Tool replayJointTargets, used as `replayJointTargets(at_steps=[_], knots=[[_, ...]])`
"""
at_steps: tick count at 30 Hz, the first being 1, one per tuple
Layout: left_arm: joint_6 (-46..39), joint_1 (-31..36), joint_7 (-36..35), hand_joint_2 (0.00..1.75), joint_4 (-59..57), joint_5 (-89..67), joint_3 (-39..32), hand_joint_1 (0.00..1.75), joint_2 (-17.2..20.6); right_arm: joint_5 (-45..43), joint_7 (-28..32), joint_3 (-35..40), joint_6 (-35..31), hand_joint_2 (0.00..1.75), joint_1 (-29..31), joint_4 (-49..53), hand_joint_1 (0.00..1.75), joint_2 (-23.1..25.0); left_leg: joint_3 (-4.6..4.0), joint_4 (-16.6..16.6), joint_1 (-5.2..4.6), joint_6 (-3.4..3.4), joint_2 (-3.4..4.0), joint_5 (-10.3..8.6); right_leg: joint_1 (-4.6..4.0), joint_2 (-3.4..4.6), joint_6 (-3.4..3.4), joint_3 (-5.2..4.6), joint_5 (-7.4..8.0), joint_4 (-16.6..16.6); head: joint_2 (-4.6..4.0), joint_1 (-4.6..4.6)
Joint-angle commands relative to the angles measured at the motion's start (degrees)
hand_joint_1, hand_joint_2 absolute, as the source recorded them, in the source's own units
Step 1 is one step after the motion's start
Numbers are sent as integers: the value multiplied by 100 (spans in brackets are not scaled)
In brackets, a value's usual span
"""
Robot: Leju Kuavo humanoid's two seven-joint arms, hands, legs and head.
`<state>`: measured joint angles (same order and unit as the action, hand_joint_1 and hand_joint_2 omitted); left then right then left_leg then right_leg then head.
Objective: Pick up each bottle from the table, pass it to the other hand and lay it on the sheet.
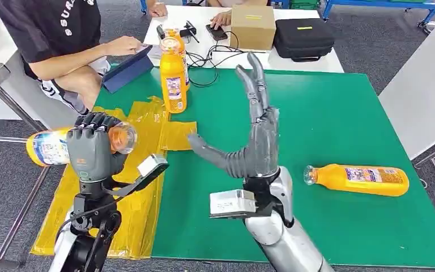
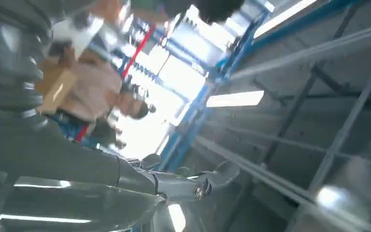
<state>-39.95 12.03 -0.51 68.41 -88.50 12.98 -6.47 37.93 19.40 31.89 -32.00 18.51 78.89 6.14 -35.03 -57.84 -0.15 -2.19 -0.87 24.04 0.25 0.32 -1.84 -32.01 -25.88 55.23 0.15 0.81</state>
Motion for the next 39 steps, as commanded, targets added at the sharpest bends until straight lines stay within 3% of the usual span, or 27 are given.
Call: replayJointTargets(at_steps=[1, 5, 10, 16, 24, 31, 37, 38, 39], knots=[[236, 356, -961, 175, -1032, -150, 977, 175, 639, 979, -772, -1359, 250, 175, -535, 1105, 0, -347, 37, 14, 2, 11, -21, 8, -3, -30, 4, 47, -15, -16, 0, 0], [262, 330, -940, 175, -1044, -150, 975, 175, 627, 1019, -752, -1471, 242, 175, -607, 1121, 0, -370, 18, 7, 1, 6, -10, 5, -2, -15, 1, 26, -8, -10, 0, -2], [351, 51, -103, 175, -1284, -150, 413, 175, 174, 1442, -957, -2373, 103, 175, -1010, 1572, 0, -512, 23, 12, -2, 6, -10, 4, 1, -20, 1, 30, -9, -14, 0, 0], [350, 51, -91, 175, -1300, -150, 406, 175, 163, 1447, -953, -2391, 101, 175, -1025, 1586, 0, -513, 16, 7, -3, 5, -2, 7, 1, -9, 1, 22, -6, -10, 0, 0], [311, -56, 669, 175, -1858, 162, 82, 175, -316, 2059, -1241, -3036, -296, 175, -1209, 1569, 0, -663, 29, 10, -6, 5, -3, 10, 2, -11, -1, 35, -9, -16, 0, 2], [361, -13, 995, 175, -2190, 598, 93, 175, -457, 2438, -1545, -3637, -167, 175, -1534, 1789, 0, -656, 17, 9, -13, 4, -11, 7, 12, -15, 0, 24, -8, -12, 0, 2], [525, -3, 1237, 175, -2349, 1156, -28, 175, -539, 2593, -1553, -3676, -77, 175, -1691, 1823, 0, -559, 39, 13, -13, 11, -4, 16, 11, -13, 3, 45, -13, -17, 0, 4], [525, -3, 1237, 175, -2349, 1156, -28, 148, -539, 2593, -1553, -3676, -77, 175, -1691, 1823, 0, -559, 42, 14, -12, 12, -2, 17, 10, -11, 4, 47, -14, -18, 2, 2], [547, -6, 1269, 175, -2353, 1228, -67, 68, -567, 2625, -1572, -3671, -77, 175, -1711, 1834, 0, -541, 33, 12, -12, 9, 0, 14, 10, -9, 3, 38, -10, -16, 0, 2]])
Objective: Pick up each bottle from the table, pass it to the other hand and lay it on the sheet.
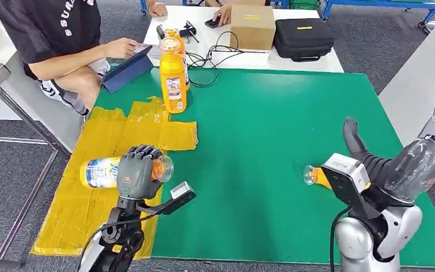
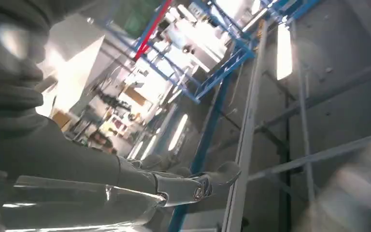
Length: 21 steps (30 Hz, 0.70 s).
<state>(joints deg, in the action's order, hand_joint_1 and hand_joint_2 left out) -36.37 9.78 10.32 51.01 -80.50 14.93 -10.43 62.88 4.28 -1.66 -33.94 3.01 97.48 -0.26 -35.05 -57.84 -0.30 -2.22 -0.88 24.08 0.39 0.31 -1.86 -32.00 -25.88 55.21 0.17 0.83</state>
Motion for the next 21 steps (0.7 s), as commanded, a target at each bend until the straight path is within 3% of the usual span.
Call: replayJointTargets(at_steps=[1, 21], knots=[[157, 218, 214, 175, -603, 495, -313, 0, -204, 158, -80, -316, 110, 175, -182, -16, 0, 109, 47, 14, 2, 16, 4, 15, -3, -6, 6, 49, -15, -16, -2, 0], [391, 315, 409, 175, -814, 868, -420, 0, -251, 242, -123, -331, 151, 175, -299, 25, 0, 159, 20, 6, 3, 9, 4, 6, -3, -2, 4, 20, -6, -8, -2, 0]])
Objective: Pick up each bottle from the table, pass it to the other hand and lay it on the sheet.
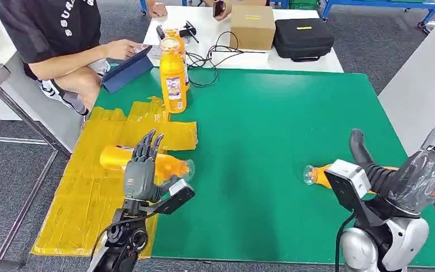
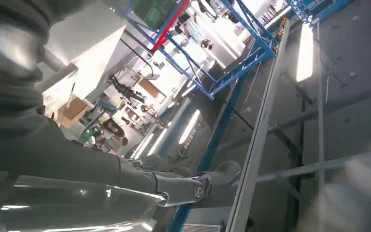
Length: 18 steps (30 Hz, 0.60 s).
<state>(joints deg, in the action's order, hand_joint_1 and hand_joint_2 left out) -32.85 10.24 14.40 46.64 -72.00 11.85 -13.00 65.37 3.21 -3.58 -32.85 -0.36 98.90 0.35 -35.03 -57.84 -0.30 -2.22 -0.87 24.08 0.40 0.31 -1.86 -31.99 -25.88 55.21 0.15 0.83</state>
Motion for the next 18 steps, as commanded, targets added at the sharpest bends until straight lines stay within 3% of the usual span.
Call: replayJointTargets(at_steps=[1, 11, 16, 18], knots=[[38, 280, 9, 175, -421, 47, -121, 0, 8, 1, -15, -120, 70, 175, 56, -141, 0, 98, 31, 9, 3, 12, 3, 10, -3, -5, 5, 33, -10, -11, 0, 2], [217, 305, 362, 175, -698, 744, -318, 0, -37, 286, -248, -43, 451, 175, 42, -201, 0, 56, 23, 7, 4, 10, 4, 8, -4, -2, 4, 25, -6, -10, 0, 0], [515, 181, 688, 175, -401, 1452, -489, 0, -6, 1261, -519, 128, 1886, 175, -112, -93, 0, -281, 36, 12, 4, 13, 2, 11, -4, -6, 5, 39, -11, -15, 2, 0], [652, 132, 796, 175, -240, 1640, -535, 0, 33, 1208, -457, 52, 1986, 175, -91, -121, 0, -359, 42, 11, 5, 15, 5, 15, -5, -4, 6, 45, -13, -16, 0, 0]])
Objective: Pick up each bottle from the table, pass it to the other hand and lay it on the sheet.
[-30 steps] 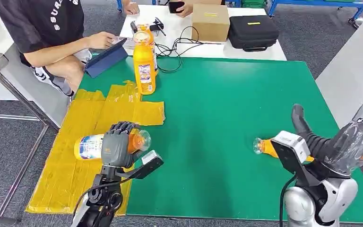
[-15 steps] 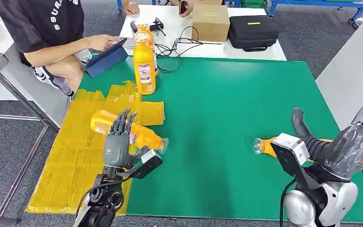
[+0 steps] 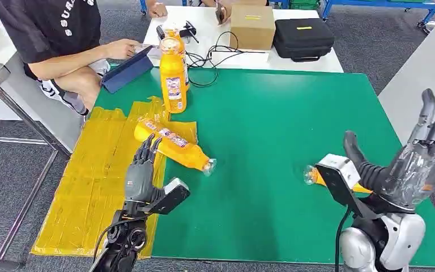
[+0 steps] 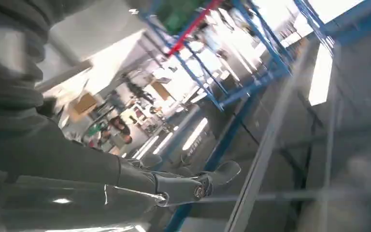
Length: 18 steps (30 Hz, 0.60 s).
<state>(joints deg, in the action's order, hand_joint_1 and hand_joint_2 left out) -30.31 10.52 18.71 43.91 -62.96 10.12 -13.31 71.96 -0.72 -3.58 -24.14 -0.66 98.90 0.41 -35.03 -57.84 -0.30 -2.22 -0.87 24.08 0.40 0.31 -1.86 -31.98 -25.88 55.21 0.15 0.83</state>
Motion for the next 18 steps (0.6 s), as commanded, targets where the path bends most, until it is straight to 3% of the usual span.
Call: replayJointTargets(at_steps=[1, 6, 10, 15, 16, 18], knots=[[496, 57, 465, 175, 167, 1005, -475, 0, 28, 566, -4, 58, 1218, 175, -44, -170, 0, -435, 26, 6, 4, 11, 8, 11, -5, 1, 4, 27, -8, -11, 0, 2], [1544, -236, 1069, 175, 1274, 2975, -1018, 0, 10, 280, 367, -266, 2031, 175, 255, -1146, 0, -1127, 31, 6, 7, 10, 14, 15, -7, 6, 2, 36, -7, -16, 0, 0], [2209, -119, 1321, 175, 1553, 3755, -1012, 0, 272, -975, 1611, -352, 3173, 175, 567, -2399, 0, -2097, 25, 5, 7, 8, 6, 9, -8, -1, 0, 34, -2, -18, 0, 0], [2270, 21, 1432, 175, 1468, 4185, -1042, 0, 383, -1279, 1836, -49, 3531, 175, 1225, -3565, 0, -2625, 44, 11, -1, 11, 17, 12, -2, 6, 1, 53, -1, -22, 0, 0], [2269, -3, 1433, 175, 1497, 4235, -1037, 0, 388, -1357, 1829, 4, 3636, 175, 1247, -3634, 0, -2651, 10, 4, -4, 0, 2, 1, 1, 1, -3, 18, 6, -11, 0, 2], [2302, -88, 1438, 175, 1554, 4371, -1056, 0, 378, -1428, 1760, 83, 3782, 175, 1200, -3791, 0, -2740, 20, 6, -3, 0, 1, 2, 0, -2, -5, 30, 5, -14, 0, 2]])
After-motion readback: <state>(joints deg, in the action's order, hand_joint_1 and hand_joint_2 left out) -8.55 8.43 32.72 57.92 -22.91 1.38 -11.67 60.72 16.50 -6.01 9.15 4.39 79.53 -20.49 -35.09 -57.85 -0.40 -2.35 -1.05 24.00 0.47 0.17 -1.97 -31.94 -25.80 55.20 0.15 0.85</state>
